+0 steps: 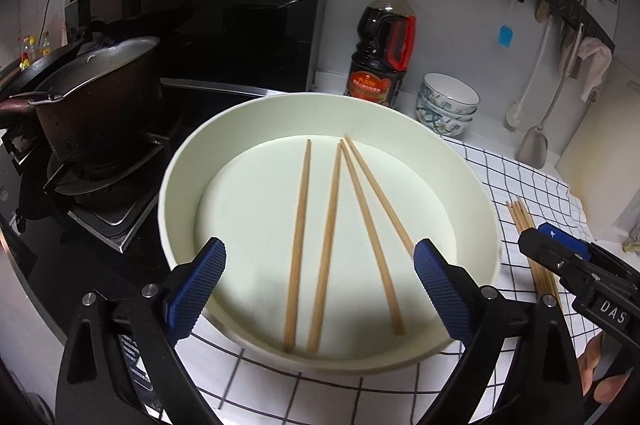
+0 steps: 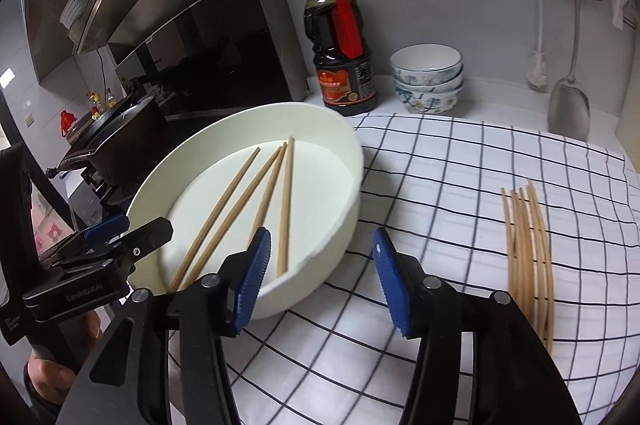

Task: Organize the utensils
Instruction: 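Withdraw the open right tool back toward the remaining chopsticks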

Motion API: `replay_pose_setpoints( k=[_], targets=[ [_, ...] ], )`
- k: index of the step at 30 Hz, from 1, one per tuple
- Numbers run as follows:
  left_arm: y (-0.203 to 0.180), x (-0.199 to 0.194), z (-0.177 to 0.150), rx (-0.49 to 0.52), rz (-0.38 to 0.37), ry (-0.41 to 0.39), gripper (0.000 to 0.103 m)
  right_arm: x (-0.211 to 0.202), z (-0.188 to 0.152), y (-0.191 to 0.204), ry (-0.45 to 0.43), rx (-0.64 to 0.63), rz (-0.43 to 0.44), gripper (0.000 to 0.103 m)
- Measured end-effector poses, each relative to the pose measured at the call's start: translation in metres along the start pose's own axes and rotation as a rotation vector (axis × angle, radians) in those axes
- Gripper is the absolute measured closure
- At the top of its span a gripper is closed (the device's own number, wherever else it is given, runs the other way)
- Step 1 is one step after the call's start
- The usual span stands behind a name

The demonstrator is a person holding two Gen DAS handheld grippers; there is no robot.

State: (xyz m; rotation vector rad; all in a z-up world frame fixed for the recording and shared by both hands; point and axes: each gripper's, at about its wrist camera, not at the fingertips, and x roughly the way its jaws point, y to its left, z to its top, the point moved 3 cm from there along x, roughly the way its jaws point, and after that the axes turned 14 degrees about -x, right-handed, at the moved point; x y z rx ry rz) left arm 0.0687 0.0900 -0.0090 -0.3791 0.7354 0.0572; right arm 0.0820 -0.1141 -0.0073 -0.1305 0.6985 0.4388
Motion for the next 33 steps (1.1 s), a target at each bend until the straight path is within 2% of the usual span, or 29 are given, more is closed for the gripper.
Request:
replay_pose_setpoints(
  k=[9, 12, 21, 24, 29, 33],
  targets=[
    [-0.041, -0.005, -0.023, 0.045, -0.06, 0.026, 0.008, -0.033, -0.027, -0.056, -0.038, 0.096, -0.084, 0.046],
    [-0.06, -0.005, -0.034, 0.076, -0.071, 0.03, 0.007, -0.043, -0.039, -0.08, -0.037, 0.131, -0.144, 0.044],
    [-0.11, 0.002, -0.069, 0.146, -0.114, 0.077, 0.007, -0.063, -0.071, -0.129, -0.002, 0.146, -0.257, 0.042],
    [-0.126, -0.001, -0.08, 0.18, -0.09, 0.046, 0.006, -0.067, -0.078, -0.142, 0.007, 0.154, -0.287, 0.04],
    [-0.151, -0.002, -0.094, 0.195, -0.133, 0.058, 0.006, -0.075, -0.086, -0.159, 0.014, 0.146, -0.36, 0.04],
    [-0.171, 0.0, -0.104, 0.224, -0.14, 0.052, 0.006, -0.077, -0.091, -0.17, 0.012, 0.157, -0.372, 0.04]
  ],
)
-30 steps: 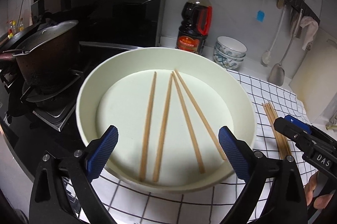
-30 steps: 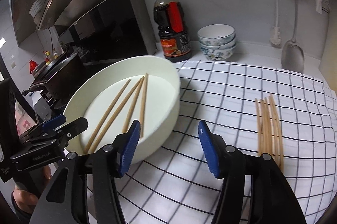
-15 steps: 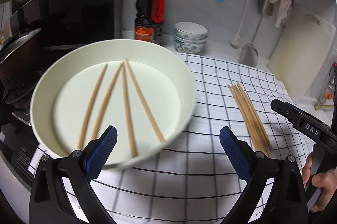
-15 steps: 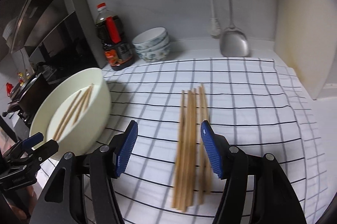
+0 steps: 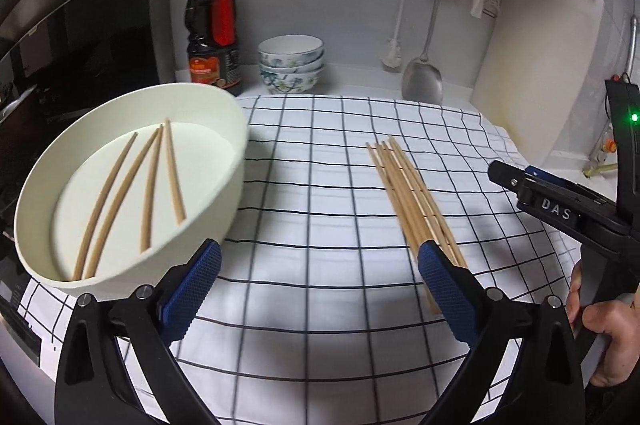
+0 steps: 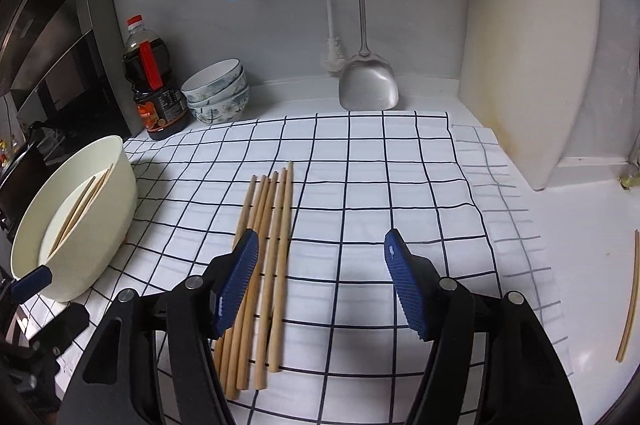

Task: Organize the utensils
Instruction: 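Withdraw the open right tool back toward the remaining chopsticks, then move the open right tool over the remaining chopsticks on the cloth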

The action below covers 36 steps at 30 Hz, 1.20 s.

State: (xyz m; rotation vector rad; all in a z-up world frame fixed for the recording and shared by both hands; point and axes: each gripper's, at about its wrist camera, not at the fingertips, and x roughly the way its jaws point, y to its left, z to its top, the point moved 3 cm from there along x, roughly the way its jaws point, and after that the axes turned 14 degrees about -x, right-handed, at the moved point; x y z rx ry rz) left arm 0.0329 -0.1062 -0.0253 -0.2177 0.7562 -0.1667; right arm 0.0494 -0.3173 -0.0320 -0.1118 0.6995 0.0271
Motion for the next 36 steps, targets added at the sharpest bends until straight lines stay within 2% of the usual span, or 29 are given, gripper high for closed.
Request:
replay_pose_setpoints(
  k=[5, 18, 28, 36],
  targets=[
    [-0.023, 0.007, -0.01, 0.07, 0.025, -0.014, 0.006, 0.006, -0.003, 0.0, 0.012, -0.024, -0.016, 0.04],
    [-0.042, 0.029, -0.027, 0.135, 0.06, -0.01, 0.006, 0.016, -0.007, 0.007, 0.047, -0.064, -0.019, 0.039],
    [-0.045, 0.039, -0.021, 0.136, 0.072, 0.056, 0.006, 0.024, -0.012, 0.001, 0.106, -0.05, -0.014, 0.039],
    [-0.035, 0.049, -0.013, 0.069, 0.081, 0.115, 0.006, 0.04, -0.021, 0.008, 0.183, -0.08, -0.001, 0.039]
  ],
)
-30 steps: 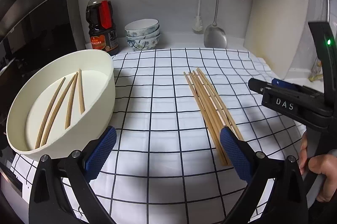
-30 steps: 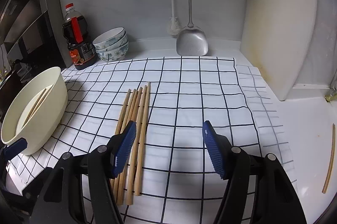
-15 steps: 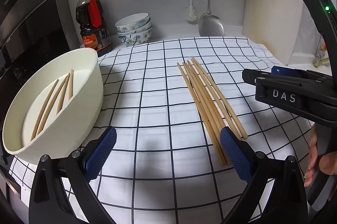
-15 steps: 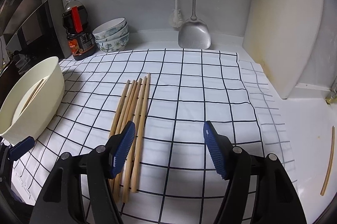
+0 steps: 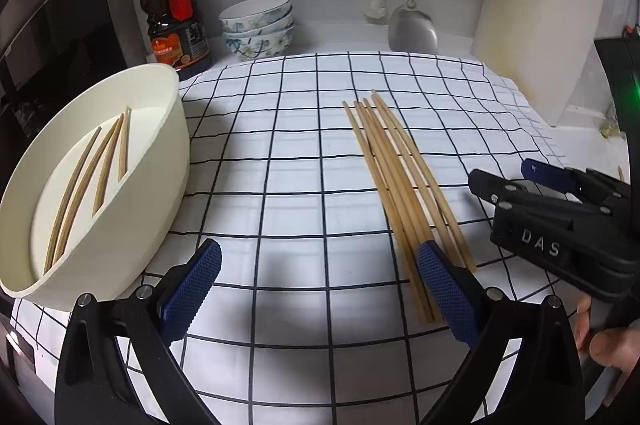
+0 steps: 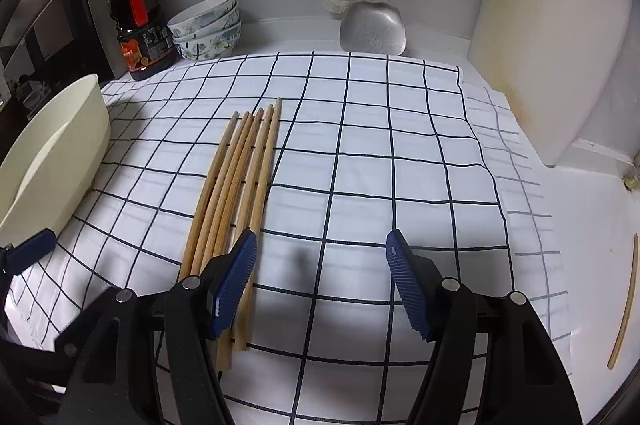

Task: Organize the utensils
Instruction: 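Move the open right tool over the remaining chopsticks on the cloth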

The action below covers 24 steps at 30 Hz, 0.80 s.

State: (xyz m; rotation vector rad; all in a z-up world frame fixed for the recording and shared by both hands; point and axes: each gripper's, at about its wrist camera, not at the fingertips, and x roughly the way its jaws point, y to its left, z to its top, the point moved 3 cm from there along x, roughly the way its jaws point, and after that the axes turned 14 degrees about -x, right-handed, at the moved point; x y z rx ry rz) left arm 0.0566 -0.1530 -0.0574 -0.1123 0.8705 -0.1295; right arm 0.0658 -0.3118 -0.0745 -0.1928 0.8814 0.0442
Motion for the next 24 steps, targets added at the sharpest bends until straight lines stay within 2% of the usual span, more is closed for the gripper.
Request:
replay_pose_setpoints(
  k=[24],
  targets=[
    [0.019, 0.007, 0.016, -0.052, 0.016, 0.045, 0.006, 0.023, -0.008, 0.007, 0.096, -0.067, -0.061, 0.039]
  ],
)
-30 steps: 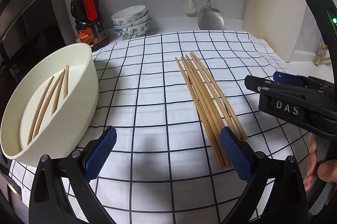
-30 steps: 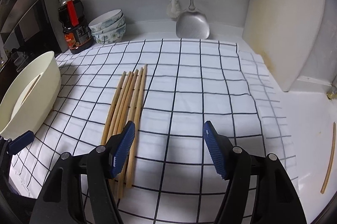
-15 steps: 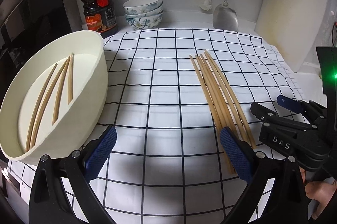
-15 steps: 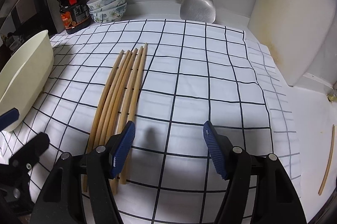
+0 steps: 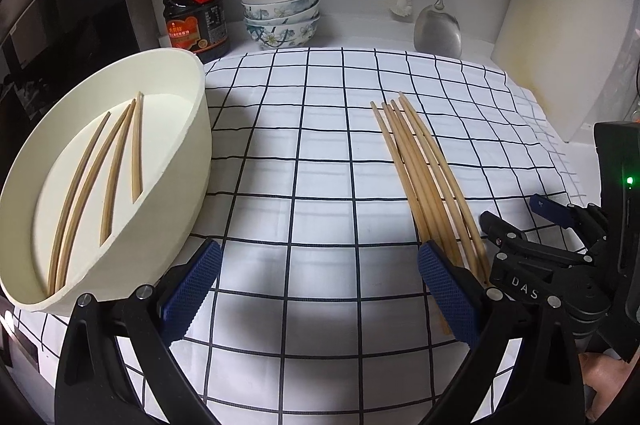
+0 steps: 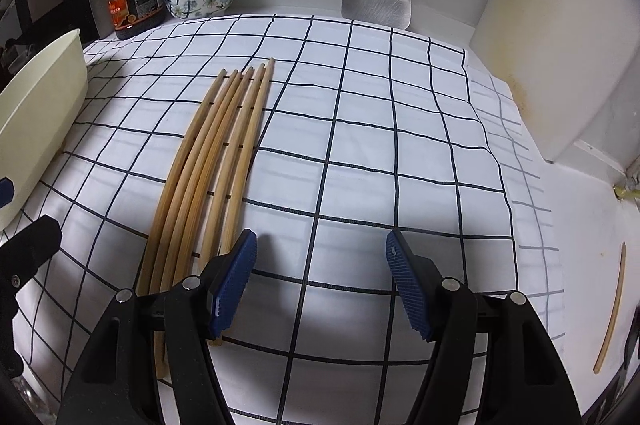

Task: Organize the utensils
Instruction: 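Move the open right tool over the remaining chopsticks on the cloth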

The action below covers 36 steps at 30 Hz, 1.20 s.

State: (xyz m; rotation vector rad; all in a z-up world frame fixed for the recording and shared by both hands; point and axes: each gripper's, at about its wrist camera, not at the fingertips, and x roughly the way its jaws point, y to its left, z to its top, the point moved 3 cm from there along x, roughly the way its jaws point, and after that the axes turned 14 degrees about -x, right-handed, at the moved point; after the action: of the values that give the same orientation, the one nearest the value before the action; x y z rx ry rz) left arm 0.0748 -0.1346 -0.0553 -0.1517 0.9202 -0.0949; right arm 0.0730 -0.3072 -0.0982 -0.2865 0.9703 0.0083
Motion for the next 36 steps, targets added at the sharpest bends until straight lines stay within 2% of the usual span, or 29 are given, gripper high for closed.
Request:
replay_pose_setpoints(
  k=[7, 10, 16, 22, 28, 36],
  targets=[
    [0.0, -0.001, 0.0, 0.005, 0.012, -0.002, 0.006, 0.003, 0.0, 0.001, 0.014, 0.005, 0.033, 0.039],
    [0.002, -0.002, -0.001, 0.007, 0.015, -0.006, 0.006, 0.003, 0.0, 0.001, 0.02, 0.011, 0.042, 0.034],
    [0.003, -0.002, -0.001, 0.006, 0.017, -0.008, 0.006, -0.002, 0.002, -0.001, 0.009, 0.027, 0.052, 0.033],
    [0.002, -0.003, -0.001, 0.009, 0.014, -0.009, 0.006, -0.007, 0.004, 0.002, -0.016, 0.049, 0.119, 0.029],
    [0.002, -0.002, -0.001, 0.006, 0.014, -0.003, 0.006, 0.005, 0.002, 0.01, 0.027, 0.004, 0.076, 0.029],
    [-0.002, 0.004, -0.004, 0.01, 0.018, 0.008, 0.006, 0.006, -0.001, 0.003, 0.01, 0.005, 0.054, 0.029]
  ],
)
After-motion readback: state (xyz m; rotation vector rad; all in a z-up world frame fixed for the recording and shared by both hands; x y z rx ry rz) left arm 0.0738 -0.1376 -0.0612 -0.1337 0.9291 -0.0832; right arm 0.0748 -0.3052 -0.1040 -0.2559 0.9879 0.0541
